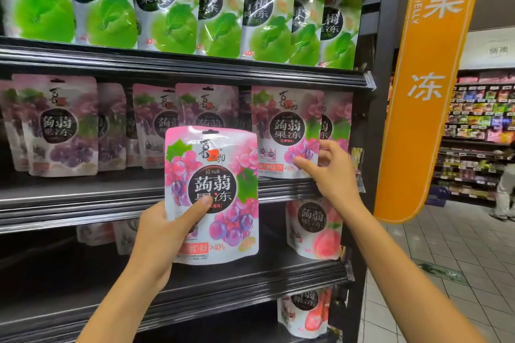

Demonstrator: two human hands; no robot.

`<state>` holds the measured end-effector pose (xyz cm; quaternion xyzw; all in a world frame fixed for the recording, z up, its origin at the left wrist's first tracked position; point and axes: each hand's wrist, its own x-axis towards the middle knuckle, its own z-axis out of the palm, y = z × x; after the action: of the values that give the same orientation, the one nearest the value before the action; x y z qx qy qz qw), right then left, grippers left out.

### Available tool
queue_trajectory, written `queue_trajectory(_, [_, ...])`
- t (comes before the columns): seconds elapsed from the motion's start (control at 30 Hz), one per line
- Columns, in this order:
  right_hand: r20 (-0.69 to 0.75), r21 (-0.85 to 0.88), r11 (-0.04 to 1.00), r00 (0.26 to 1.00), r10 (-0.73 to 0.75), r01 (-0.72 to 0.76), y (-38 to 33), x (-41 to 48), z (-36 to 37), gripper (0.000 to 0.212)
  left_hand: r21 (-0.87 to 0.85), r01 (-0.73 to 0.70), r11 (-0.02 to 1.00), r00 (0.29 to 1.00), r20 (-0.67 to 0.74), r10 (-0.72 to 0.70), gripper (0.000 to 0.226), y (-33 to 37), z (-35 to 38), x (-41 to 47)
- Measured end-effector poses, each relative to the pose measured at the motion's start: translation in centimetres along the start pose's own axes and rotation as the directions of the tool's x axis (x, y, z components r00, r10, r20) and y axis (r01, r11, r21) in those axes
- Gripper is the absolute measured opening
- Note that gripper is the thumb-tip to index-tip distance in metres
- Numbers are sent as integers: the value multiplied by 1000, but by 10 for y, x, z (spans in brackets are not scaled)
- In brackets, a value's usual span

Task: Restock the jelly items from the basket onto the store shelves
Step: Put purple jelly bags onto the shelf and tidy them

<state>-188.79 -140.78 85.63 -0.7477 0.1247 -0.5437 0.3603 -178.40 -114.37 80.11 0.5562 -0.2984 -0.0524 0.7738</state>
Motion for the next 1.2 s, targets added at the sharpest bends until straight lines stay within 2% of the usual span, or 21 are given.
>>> queue_trajectory(0.2, [-55, -47, 997, 996, -67, 65, -1, -2, 5, 45, -6, -3, 1000, 1000, 18, 3, 49, 4, 9, 1])
queue_trajectory(0.33, [-59, -83, 996, 997, -42, 37, -3, -3, 3, 45, 15, -11, 1000, 1000, 24, 10, 51, 8, 14, 2])
queue_trajectory(0.47, [-144, -239, 971, 987, -66, 30, -11, -11, 0, 63, 21, -4, 1000, 999, 48, 3, 51, 12, 15, 3])
queue_trajectory(0.53, [-202, -306, 946, 963, -178, 111, -23, -20, -1, 53, 27, 8, 1000, 998, 59, -10, 52, 13, 17, 3])
queue_trajectory(0.57, [-188, -260, 952, 959, -211, 159, -31, -24, -1, 44, 29, 11, 1000, 998, 60, -13, 53, 14, 18, 4])
queue_trajectory(0.6, [-121, -132, 976, 975, -188, 172, -40, -28, -1, 35, 25, 12, 1000, 998, 60, -13, 54, 16, 19, 5])
queue_trajectory(0.63, [14, 45, 993, 994, -110, 109, -49, -32, 0, 32, 17, 7, 1000, 998, 61, -8, 54, 19, 21, 8])
queue_trajectory(0.67, [191, 199, 980, 981, -23, -15, -58, -37, 2, 36, 11, 4, 1000, 998, 61, -5, 54, 23, 24, 10])
queue_trajectory(0.73, [440, 280, 940, 896, 57, -197, -69, -43, 10, 41, 16, -20, 1000, 998, 58, 19, 52, 31, 32, 17])
queue_trajectory(0.8, [487, 296, 934, 873, 34, -202, -73, -40, 18, 29, 40, -61, 997, 997, 44, 59, 46, 42, 40, 26])
queue_trajectory(0.87, [442, 341, 914, 896, 52, -221, -77, -32, 21, 17, 127, -103, 987, 994, 40, 99, 36, 53, 46, 35])
queue_trajectory(0.93, [380, 356, 900, 919, 106, -251, -76, -20, 24, 7, 244, -166, 955, 986, 12, 168, 30, 61, 49, 42])
queue_trajectory(1.03, [298, 327, 913, 944, 145, -243, -72, -7, 32, 22, 428, -282, 859, 941, -50, 334, 43, 61, 51, 43])
queue_trajectory(1.1, [264, 318, 923, 956, 132, -215, -70, -3, 40, 21, 575, -392, 718, 895, 55, 443, 41, 51, 56, 38])
queue_trajectory(1.2, [231, 348, 919, 967, 108, -186, -70, 0, 48, 5, 704, -418, 575, 879, 153, 451, 40, 36, 65, 31])
